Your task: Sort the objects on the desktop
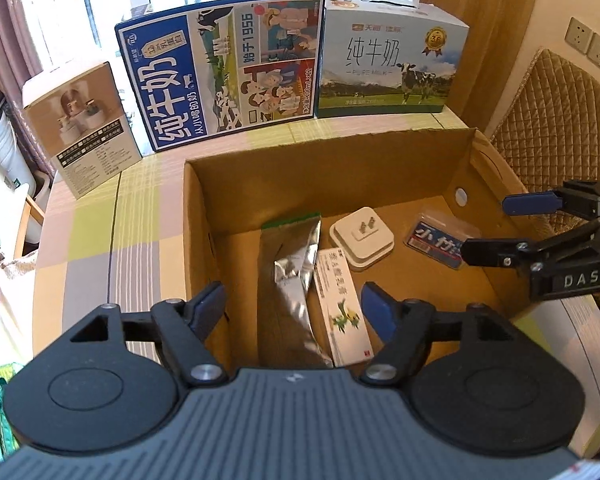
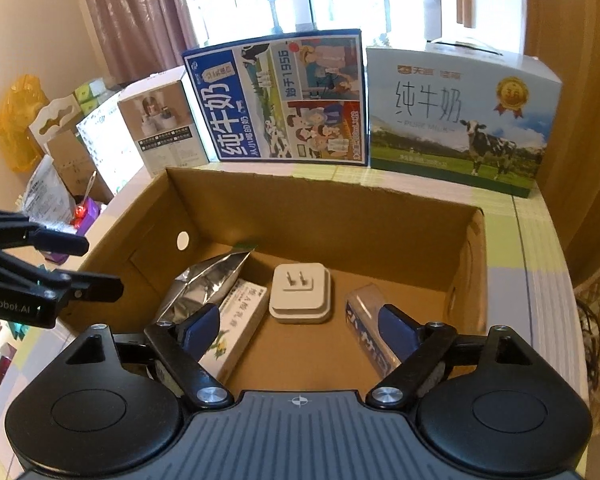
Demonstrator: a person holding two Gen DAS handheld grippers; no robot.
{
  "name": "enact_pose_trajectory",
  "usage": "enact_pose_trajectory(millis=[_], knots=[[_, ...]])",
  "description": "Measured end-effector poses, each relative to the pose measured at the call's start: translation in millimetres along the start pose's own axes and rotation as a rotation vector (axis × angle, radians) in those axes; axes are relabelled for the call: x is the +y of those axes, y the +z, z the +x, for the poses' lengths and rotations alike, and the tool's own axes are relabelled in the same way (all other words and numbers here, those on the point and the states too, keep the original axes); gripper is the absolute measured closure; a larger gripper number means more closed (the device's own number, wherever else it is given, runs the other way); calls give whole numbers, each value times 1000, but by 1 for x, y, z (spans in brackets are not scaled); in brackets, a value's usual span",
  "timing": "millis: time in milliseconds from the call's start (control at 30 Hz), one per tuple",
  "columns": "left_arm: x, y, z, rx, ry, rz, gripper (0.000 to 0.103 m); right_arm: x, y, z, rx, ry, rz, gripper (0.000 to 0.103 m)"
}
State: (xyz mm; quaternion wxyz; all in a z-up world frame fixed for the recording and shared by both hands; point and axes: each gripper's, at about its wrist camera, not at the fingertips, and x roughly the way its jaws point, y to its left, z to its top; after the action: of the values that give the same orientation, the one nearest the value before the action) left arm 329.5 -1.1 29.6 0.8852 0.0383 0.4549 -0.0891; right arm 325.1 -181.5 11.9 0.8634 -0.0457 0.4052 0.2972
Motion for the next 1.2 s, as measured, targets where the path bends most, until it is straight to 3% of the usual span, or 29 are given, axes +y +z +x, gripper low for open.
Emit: enact_pose_trajectory(millis=[500, 733, 1067, 1200], knots=[[-23, -67, -68, -31, -24, -42, 20, 21, -38, -93, -75, -12, -2, 12], [-38, -114, -98, -48, -16, -72, 13, 34, -92, -130, -53, -5, 26, 8], [-62, -177, -121, -30, 8, -51, 13, 43, -178, -161, 17, -7, 126, 7], [-65, -194, -124, -21, 1, -62, 13, 47, -198, -168, 42, -5, 159, 7]])
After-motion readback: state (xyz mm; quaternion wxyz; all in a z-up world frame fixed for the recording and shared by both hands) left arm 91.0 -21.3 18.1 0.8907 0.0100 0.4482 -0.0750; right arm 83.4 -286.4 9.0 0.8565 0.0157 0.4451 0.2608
